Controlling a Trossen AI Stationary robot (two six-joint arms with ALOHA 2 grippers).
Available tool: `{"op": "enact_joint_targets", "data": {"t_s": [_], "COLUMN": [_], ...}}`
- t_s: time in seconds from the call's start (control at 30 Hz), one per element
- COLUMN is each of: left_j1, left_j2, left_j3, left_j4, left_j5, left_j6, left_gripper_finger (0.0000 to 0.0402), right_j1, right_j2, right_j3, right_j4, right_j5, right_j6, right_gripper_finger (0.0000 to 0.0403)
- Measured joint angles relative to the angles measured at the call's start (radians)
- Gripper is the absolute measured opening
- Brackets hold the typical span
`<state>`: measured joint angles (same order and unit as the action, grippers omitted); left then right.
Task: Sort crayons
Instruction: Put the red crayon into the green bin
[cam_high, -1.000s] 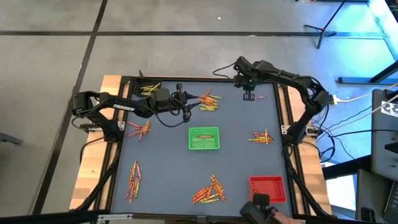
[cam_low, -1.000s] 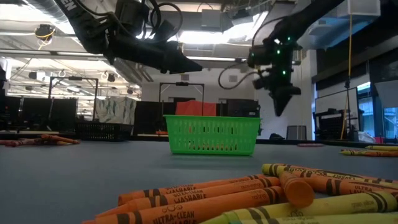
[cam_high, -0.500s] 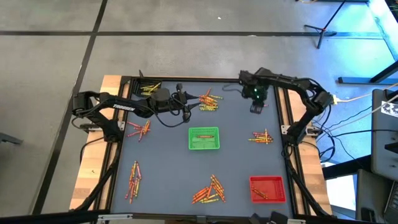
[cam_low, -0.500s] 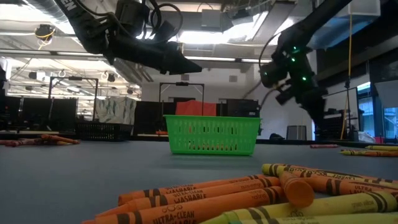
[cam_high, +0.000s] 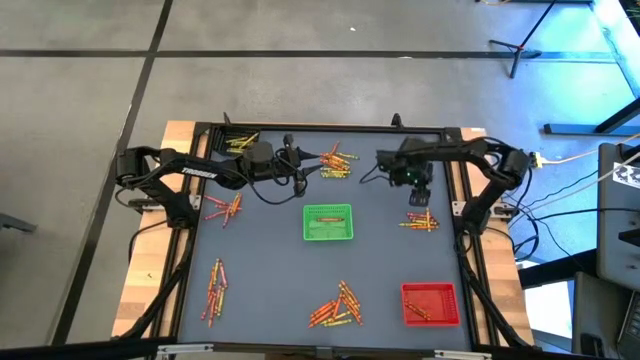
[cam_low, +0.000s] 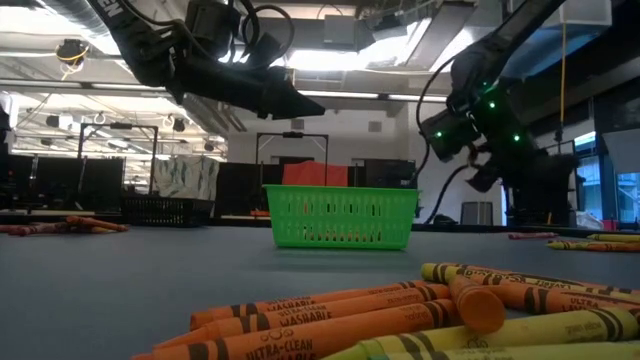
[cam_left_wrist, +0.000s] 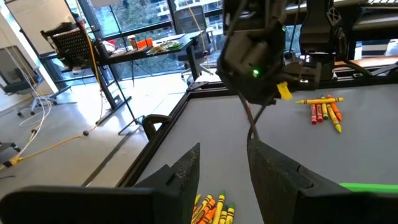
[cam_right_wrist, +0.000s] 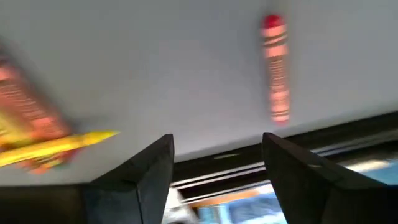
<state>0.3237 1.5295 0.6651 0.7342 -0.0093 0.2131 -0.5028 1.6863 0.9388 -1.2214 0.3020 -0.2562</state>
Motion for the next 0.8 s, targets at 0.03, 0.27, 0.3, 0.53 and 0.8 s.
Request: {"op": "enact_joint_targets", "data": {"t_s": [0.03,0.27,0.3,0.53,0.8], "left_j1": [0.000,0.000,0.000,0.000,0.000], "left_j2": [0.000,0.000,0.000,0.000,0.000], "left_j3": [0.000,0.000,0.000,0.000,0.000], "left_j4": [0.000,0.000,0.000,0.000,0.000], "left_j5": [0.000,0.000,0.000,0.000,0.000], "left_j6": [0.000,0.000,0.000,0.000,0.000], "left_gripper_finger": [0.0119,0.0119,0.0119,0.0119,0.0119], "right_j1": [0.005,-0.008,-0.017,-0.139,-0.261], "right_j2": [0.000,0.000,0.000,0.000,0.000], "right_j3": [-0.007,-0.018,-0.018,-0.018,-0.018], "right_j4": [0.013,0.158,0.183,0.288,0.301], "right_j5": [0.032,0.064,0.063,0.021,-0.085], "right_j6": [-0.004,-0.123,-0.146,-0.244,-0.306], "right_gripper_finger": [0.0235,0.0209,0.0204,0.0174,0.0153]}}
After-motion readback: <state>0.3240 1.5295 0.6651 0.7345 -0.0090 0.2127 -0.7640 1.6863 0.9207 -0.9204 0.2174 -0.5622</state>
